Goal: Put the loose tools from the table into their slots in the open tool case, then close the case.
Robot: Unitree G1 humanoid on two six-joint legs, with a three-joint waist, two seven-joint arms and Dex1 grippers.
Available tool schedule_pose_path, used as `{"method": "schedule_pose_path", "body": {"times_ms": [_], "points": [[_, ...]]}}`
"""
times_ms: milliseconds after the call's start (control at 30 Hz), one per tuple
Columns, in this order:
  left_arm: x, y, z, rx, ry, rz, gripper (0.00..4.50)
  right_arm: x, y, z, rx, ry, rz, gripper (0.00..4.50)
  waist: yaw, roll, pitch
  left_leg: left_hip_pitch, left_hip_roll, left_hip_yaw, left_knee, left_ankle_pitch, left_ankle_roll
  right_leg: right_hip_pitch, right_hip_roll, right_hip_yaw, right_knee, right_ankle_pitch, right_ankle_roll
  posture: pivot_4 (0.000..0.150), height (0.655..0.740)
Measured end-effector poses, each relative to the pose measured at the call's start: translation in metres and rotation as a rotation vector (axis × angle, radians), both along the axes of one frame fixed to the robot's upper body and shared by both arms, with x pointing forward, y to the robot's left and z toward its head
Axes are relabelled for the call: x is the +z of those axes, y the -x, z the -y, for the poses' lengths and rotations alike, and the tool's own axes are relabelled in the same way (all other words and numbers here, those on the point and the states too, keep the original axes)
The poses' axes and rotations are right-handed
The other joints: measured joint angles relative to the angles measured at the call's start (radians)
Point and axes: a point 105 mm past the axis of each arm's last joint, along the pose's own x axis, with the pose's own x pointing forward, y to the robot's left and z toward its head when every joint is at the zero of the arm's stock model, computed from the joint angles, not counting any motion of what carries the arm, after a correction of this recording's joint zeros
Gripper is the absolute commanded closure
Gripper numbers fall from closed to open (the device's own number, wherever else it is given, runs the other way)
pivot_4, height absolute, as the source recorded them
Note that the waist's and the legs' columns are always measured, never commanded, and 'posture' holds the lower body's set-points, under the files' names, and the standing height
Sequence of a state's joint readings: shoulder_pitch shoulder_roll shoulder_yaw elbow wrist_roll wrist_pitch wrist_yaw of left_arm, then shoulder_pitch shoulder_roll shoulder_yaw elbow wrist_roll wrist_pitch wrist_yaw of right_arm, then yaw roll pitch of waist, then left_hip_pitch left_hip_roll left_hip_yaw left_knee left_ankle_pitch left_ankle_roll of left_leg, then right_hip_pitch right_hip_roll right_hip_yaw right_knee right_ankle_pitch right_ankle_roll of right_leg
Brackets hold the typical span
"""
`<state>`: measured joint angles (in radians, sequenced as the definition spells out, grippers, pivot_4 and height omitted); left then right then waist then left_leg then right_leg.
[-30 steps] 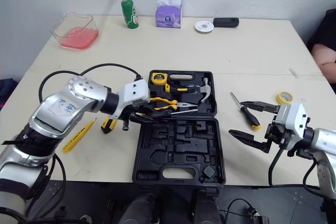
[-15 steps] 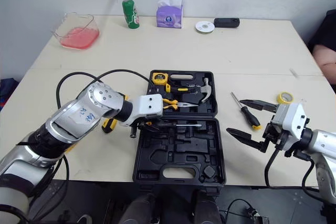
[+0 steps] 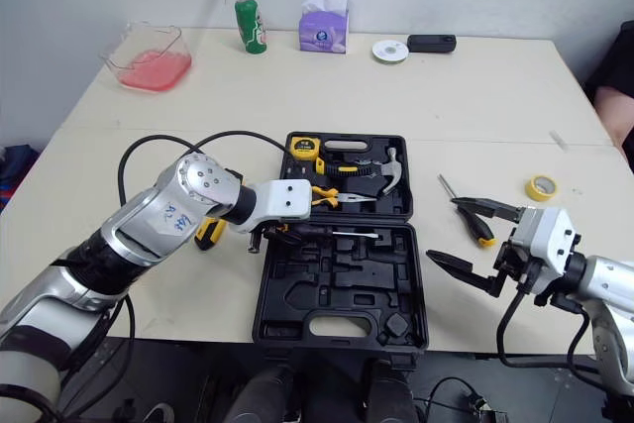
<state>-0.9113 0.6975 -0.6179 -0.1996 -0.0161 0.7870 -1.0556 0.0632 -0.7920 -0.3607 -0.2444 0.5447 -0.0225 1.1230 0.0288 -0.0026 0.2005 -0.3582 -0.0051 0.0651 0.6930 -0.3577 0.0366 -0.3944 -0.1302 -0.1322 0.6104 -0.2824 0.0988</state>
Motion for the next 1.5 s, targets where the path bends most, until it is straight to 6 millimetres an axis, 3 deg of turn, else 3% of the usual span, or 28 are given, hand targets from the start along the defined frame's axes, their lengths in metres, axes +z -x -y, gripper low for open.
{"method": "schedule_pose_path", "body": {"times_ms": [567, 800, 900, 1067, 1133, 1200, 1300, 1400, 1500], "points": [[-0.001, -0.001, 0.003, -0.020, -0.015, 0.017, 3.50, -0.004, 0.001, 0.001, -0.002, -0.001, 0.021, 0.00, 0.000, 0.000, 0.000, 0.000, 0.000, -0.001, 0.003, 0.000, 0.000, 0.001, 0.000, 0.000, 0.002, 0.000, 0.000, 0.150, 0.7400], [-0.005, 0.006, 0.011, -0.068, 0.021, -0.018, 0.32, -0.004, 0.001, 0.001, -0.002, 0.002, 0.031, 0.00, 0.001, 0.000, 0.000, 0.000, 0.000, -0.001, 0.004, 0.000, 0.000, 0.001, 0.000, 0.000, 0.002, 0.000, 0.000, 0.150, 0.7400], [-0.005, 0.007, 0.011, -0.076, 0.042, -0.026, 0.32, -0.004, 0.001, 0.001, -0.002, 0.002, 0.033, 0.00, -0.001, 0.000, 0.000, 0.000, 0.000, -0.001, 0.004, 0.000, 0.000, 0.001, 0.000, 0.000, 0.002, 0.000, 0.000, 0.150, 0.7400], [0.013, 0.006, 0.005, -0.104, 0.153, 0.012, 0.32, -0.006, 0.001, 0.002, -0.012, 0.007, 0.023, 0.00, -0.002, 0.000, 0.000, 0.000, 0.000, -0.001, 0.004, 0.000, 0.000, 0.001, -0.001, 0.000, 0.002, 0.000, 0.000, 0.150, 0.7400], [0.022, 0.008, 0.009, -0.162, 0.239, 0.033, 0.32, -0.005, 0.001, 0.002, -0.013, 0.008, 0.026, 0.00, -0.002, 0.000, 0.000, 0.000, 0.000, -0.001, 0.004, 0.000, 0.000, 0.001, -0.001, 0.000, 0.002, 0.000, 0.000, 0.150, 0.7400], [0.038, 0.013, 0.013, -0.239, 0.470, 0.019, 0.32, -0.006, 0.000, 0.002, -0.015, 0.011, 0.026, 0.00, -0.002, 0.000, 0.000, 0.000, 0.000, -0.002, 0.005, 0.000, 0.000, 0.001, -0.001, 0.000, 0.002, 0.000, 0.000, 0.150, 0.7400], [0.043, 0.010, -0.005, -0.239, 0.611, 0.013, 0.32, -0.007, 0.001, 0.003, -0.017, 0.018, 0.022, 0.00, -0.003, 0.000, 0.000, 0.000, 0.000, -0.002, 0.005, 0.000, 0.000, 0.001, -0.001, -0.001, 0.002, 0.000, 0.000, 0.150, 0.7400], [0.028, -0.001, -0.034, -0.156, 0.622, 0.020, 1.15, -0.013, 0.002, 0.008, -0.034, 0.024, -0.003, 0.00, -0.005, 0.001, 0.000, 0.001, 0.000, 0.000, 0.004, 0.000, 0.000, 0.001, 0.000, 0.000, 0.003, 0.000, 0.000, 0.150, 0.7400], [0.023, 0.000, -0.038, -0.158, 0.675, 0.023, 2.50, -0.013, 0.002, 0.011, -0.046, 0.026, -0.006, 0.00, 0.001, 0.001, 0.000, 0.000, 0.000, -0.001, 0.005, -0.001, 0.001, 0.001, -0.001, -0.001, 0.002, 0.001, 0.001, 0.150, 0.7400]]}}
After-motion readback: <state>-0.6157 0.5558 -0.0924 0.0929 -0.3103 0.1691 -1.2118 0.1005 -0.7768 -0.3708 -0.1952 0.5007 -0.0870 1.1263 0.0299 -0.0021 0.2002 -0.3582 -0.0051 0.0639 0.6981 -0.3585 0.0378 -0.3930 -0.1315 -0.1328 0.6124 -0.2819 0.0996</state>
